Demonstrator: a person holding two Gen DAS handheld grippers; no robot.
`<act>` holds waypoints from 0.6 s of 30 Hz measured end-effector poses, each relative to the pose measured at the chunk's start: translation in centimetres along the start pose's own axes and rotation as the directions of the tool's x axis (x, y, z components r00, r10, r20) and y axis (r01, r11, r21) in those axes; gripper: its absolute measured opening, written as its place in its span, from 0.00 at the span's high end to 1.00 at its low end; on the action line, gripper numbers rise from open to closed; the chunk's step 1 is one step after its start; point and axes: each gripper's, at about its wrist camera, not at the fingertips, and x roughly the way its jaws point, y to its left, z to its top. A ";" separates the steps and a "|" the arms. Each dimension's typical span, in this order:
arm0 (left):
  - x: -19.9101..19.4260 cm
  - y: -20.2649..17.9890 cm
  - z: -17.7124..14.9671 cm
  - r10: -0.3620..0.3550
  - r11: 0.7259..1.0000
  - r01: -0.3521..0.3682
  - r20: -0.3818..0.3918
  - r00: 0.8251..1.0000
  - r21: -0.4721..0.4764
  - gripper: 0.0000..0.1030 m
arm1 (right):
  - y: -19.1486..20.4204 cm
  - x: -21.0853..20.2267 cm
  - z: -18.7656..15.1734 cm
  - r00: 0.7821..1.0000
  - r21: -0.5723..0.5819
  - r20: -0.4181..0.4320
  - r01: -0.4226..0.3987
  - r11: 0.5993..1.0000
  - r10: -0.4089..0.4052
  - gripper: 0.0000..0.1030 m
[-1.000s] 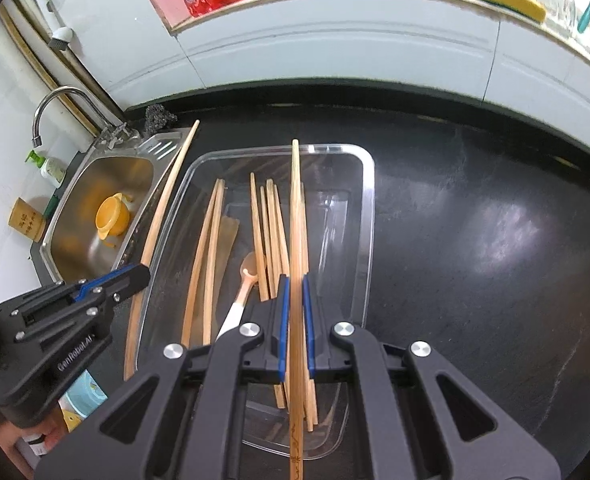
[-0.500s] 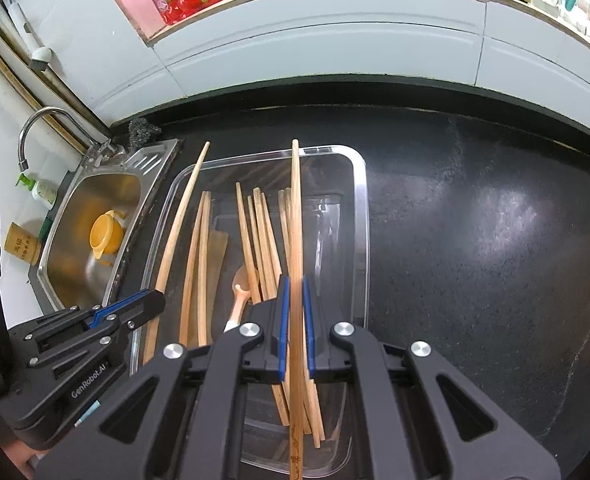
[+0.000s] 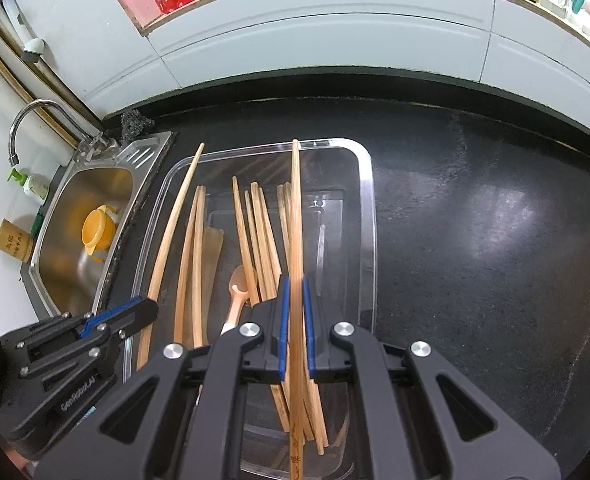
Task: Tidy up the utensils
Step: 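Carry both chopsticks over the clear tray with both grippers, then open both grippers to drop the chopsticks into the tray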
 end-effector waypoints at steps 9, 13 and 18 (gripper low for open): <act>-1.0 1.3 -0.5 0.029 0.996 -0.024 0.047 0.999 -0.089 0.09 | -0.5 1.2 0.0 0.999 0.054 -0.033 0.011 0.998 -0.009 0.61; -3.6 2.9 0.9 0.017 0.987 0.002 0.117 0.993 -0.160 0.07 | -1.7 -1.2 0.3 0.983 0.021 0.127 0.127 0.992 -0.129 0.18; -5.1 3.7 2.0 0.023 0.977 0.011 0.154 0.988 -0.215 0.06 | -3.7 -2.2 0.3 0.973 0.010 0.152 0.174 0.985 -0.173 0.14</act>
